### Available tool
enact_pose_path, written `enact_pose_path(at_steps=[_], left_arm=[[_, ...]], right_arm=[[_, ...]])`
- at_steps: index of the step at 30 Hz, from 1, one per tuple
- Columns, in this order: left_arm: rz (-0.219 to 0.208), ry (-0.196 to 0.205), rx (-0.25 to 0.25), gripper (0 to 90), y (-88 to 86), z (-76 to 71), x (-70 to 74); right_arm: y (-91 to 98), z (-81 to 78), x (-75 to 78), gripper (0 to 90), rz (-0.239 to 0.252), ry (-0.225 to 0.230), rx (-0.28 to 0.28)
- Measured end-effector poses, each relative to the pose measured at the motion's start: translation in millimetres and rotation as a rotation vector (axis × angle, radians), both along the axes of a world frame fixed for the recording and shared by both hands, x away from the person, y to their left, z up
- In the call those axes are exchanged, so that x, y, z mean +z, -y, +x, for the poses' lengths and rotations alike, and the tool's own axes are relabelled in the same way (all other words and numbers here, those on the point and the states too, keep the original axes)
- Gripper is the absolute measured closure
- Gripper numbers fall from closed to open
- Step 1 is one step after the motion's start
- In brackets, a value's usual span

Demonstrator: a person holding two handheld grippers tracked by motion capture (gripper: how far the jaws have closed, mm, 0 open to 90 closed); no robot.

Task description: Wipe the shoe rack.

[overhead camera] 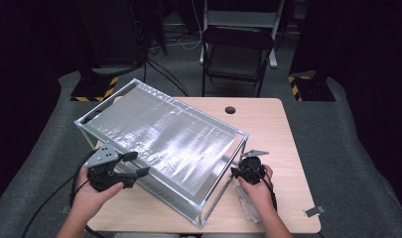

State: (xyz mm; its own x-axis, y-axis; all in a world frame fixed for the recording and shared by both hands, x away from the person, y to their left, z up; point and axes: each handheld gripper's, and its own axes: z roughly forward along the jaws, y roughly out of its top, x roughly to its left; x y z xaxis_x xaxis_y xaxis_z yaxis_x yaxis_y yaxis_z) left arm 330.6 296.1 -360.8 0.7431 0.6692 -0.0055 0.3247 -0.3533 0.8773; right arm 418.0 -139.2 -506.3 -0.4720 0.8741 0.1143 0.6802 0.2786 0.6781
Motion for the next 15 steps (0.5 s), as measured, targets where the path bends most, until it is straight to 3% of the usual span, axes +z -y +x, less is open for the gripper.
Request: enact_pose_path(at_steps=[3,5,13,15], left_arm=[[0.029,0.021,0.013,25.2,-8.7,5.5,-2.6],[0.032,0.025,-0.017,19.1,-9.9,8.7,-5.5],[0.036,0.021,-0.003,19.4,-1.7,13.1,-6.0],[0.039,0.022,0.013,19.6,1.9,15.1,-6.0]], right_arm=[[0.3,0.5,0.5,58.2,0.008,-0.006,-0.005],[0.6,0.4,0.3,57.2,0.005,0.004,0.000],[-2.6,-3.7,7.4,54.1,0.018,0.001,-0.012],[-1.3,-4.2,9.1,53.5,0.021,0.027,0.004]])
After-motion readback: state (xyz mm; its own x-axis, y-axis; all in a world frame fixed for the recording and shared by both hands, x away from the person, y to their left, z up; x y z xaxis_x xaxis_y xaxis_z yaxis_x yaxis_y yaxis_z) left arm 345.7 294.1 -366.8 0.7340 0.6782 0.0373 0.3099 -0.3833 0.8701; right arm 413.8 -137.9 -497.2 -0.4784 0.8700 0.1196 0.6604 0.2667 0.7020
